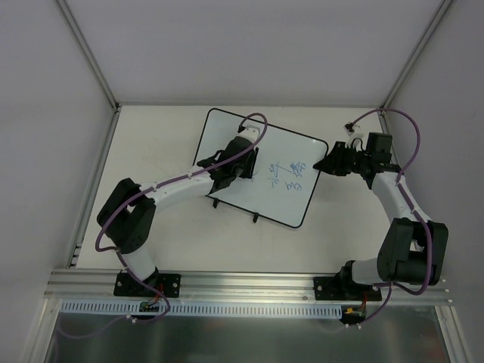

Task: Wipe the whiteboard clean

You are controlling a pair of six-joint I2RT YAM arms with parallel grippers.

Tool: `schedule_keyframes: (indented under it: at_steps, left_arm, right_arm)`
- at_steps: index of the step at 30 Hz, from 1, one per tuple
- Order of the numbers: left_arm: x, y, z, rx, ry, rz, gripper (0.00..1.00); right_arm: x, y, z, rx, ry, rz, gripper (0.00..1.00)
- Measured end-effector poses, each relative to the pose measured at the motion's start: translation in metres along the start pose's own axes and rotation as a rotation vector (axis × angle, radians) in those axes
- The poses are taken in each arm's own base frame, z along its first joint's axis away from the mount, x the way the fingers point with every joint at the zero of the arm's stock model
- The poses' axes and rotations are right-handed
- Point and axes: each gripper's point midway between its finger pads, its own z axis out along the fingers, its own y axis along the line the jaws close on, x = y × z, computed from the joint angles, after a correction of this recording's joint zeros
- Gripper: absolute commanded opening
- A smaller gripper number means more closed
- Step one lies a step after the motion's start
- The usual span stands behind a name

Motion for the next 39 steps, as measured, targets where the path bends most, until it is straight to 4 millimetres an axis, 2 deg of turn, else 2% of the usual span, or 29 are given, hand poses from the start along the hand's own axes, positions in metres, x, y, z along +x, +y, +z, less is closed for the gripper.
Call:
schedule_keyframes:
  at_steps: [3, 7, 13, 16, 19, 21, 27, 31, 34, 39]
  left_arm:
    - [0.001, -0.006, -0.001, -0.01, -0.018, 0.005, 0.0]
    - [0.012, -0.027, 0.0, 0.002, -0.008, 0.042, 0.0]
    - [0.028, -0.079, -0.003, 0.09, 0.011, 0.095, 0.0]
    - [0.033, -0.083, -0.003, 0.097, 0.018, 0.088, 0.0]
    - [0.033, -0.076, -0.004, 0.097, 0.017, 0.053, 0.0]
    - [0.036, -0.062, -0.006, 0.077, 0.023, 0.031, 0.0]
    - [0.038, 0.006, -0.011, -0.04, 0.027, -0.058, 0.0]
    - [0.041, 0.036, -0.013, -0.091, 0.029, -0.097, 0.0]
    - [0.041, 0.041, -0.013, -0.098, 0.03, -0.105, 0.0]
    - [0.038, 0.037, -0.012, -0.094, 0.041, -0.089, 0.0]
  right_arm:
    - [0.0, 0.0, 0.0, 0.001, -0.002, -0.001, 0.0]
    - [0.0, -0.002, 0.001, 0.007, -0.005, -0.003, 0.0]
    - [-0.001, -0.003, 0.001, 0.012, -0.009, -0.005, 0.0]
    - [-0.001, -0.003, 0.001, 0.013, -0.01, -0.006, 0.0]
    - [-0.001, -0.003, 0.001, 0.012, -0.012, -0.007, 0.0]
    - [-0.002, -0.003, 0.001, 0.012, -0.013, -0.008, 0.0]
    - [-0.001, -0.002, 0.001, 0.006, -0.014, -0.01, 0.0]
    - [-0.001, -0.002, 0.001, 0.005, -0.014, -0.01, 0.0]
    - [0.0, -0.002, 0.001, 0.005, -0.013, -0.008, 0.0]
    - [0.0, -0.002, 0.001, 0.006, -0.013, -0.006, 0.0]
